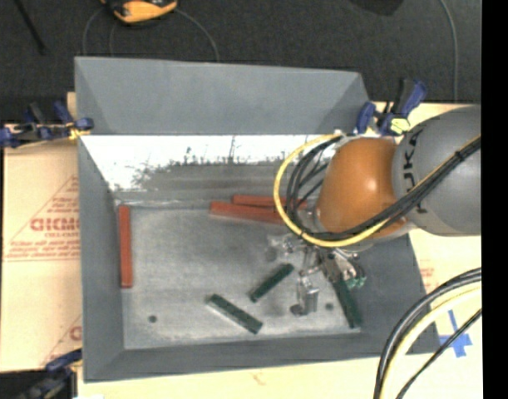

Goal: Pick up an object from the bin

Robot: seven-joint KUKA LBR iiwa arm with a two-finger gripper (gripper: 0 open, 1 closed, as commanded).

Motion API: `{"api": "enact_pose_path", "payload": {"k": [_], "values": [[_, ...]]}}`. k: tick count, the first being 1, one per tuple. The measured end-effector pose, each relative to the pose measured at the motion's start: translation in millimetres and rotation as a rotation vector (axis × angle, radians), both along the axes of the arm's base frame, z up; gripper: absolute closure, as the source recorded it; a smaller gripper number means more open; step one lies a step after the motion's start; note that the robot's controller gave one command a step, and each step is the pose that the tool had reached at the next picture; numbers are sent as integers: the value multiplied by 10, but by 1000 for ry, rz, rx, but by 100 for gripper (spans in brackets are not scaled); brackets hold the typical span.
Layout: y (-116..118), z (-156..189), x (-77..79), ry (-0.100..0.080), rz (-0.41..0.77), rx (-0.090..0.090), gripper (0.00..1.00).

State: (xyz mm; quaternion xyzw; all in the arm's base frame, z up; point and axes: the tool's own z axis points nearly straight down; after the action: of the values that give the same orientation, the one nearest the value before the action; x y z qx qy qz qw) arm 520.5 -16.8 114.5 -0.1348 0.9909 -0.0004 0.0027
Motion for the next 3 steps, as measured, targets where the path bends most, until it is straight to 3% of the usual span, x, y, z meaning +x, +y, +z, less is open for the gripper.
{"api": "enact_pose_path", "payload": {"k": [1,2,3], "values": [[33,-461,271,1,57,-1,0],[190,-439,288,-1,96,-1,100],[190,-439,288,-1,96,-1,100]]}}
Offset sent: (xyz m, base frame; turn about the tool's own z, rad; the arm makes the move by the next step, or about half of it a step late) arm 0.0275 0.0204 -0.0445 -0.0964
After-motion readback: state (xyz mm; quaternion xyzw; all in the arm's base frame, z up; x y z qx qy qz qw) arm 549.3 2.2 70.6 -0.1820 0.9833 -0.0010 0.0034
